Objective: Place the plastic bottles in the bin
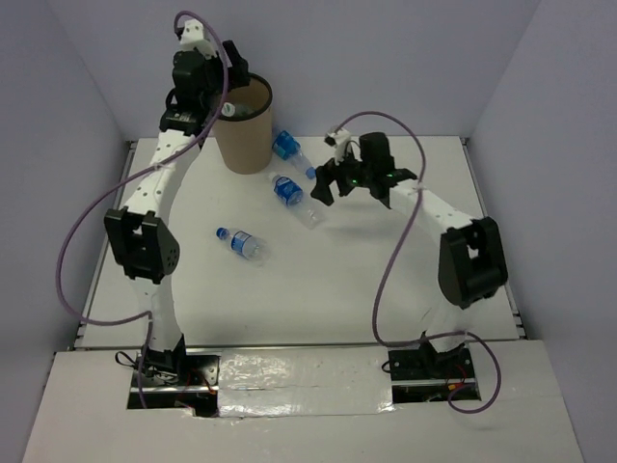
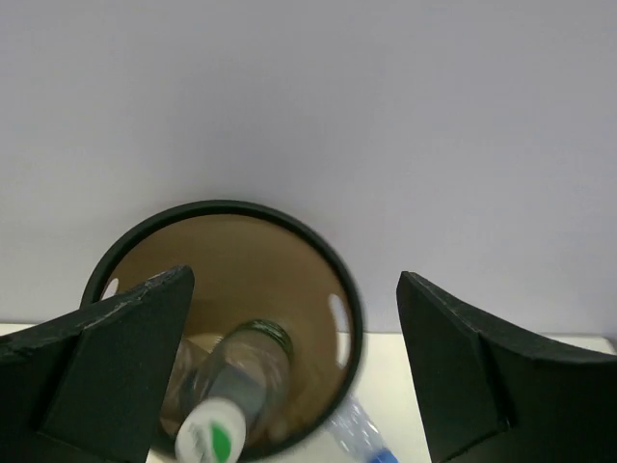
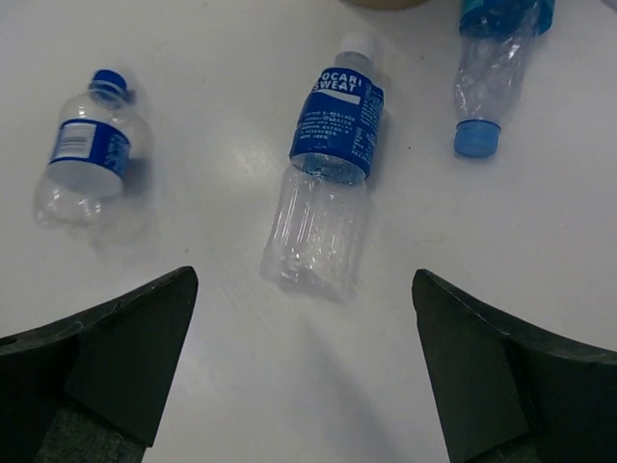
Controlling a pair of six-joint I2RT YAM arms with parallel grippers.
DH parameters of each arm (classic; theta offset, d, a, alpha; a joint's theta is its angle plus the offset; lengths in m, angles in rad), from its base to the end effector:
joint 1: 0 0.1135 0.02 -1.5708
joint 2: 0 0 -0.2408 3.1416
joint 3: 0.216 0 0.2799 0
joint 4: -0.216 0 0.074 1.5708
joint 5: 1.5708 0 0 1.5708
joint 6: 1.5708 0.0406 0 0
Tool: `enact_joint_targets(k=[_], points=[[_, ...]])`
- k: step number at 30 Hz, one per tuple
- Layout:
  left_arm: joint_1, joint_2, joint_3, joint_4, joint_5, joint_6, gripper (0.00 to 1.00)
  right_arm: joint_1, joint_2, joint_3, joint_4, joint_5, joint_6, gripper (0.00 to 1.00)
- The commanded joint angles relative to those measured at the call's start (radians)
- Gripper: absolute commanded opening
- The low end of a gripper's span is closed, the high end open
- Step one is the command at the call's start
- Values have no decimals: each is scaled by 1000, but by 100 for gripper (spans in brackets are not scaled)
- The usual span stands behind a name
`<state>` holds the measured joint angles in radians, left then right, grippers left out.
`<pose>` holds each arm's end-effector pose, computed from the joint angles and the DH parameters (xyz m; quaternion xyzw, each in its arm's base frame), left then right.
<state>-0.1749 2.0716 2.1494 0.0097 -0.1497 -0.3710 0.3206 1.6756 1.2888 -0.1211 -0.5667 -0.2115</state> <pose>0.5104 -0.0840 0.4158 -0.1208 0.6650 -0.1496 0.7217 0.3876 0.1517 0.2528 -0.3543 0.7613 0.2672 0.4727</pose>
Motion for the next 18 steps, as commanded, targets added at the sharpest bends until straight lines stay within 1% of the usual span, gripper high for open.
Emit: enact_joint_targets(k=[1,2,3,6,9,10,11,13,14,15,16,17,18], points=[[3,-214,-55,9,160,-14,99,61,143,111,-23,267,34,100],[3,-279,-87,6,183,-38,99,67,176,165,-35,290,37,100],[3,-312,-153,3,203,-48,99,69,203,188,-49,292,40,100],[3,-444,-272,-7,266,-85,99,80,309,262,-121,261,38,100],[5,-499,-381,-7,309,-144,99,97,351,282,-149,235,27,100],[3,-521,-404,-7,315,-158,100,107,357,282,-149,234,26,100],[2,-528,-448,-45,315,-172,99,112,364,279,-147,228,27,100],[3,-559,-511,-40,325,-203,100,120,387,279,-135,237,40,100],[3,-570,-583,-31,343,-215,99,123,398,282,-132,258,50,100],[3,-594,-620,-19,352,-253,99,121,421,296,-135,267,50,100],[3,-608,-660,16,361,-267,99,124,433,303,-141,274,50,100],[2,-620,-733,35,374,-287,100,121,458,313,-149,278,50,99],[2,-645,-764,70,381,-330,99,123,467,323,-158,274,52,99]])
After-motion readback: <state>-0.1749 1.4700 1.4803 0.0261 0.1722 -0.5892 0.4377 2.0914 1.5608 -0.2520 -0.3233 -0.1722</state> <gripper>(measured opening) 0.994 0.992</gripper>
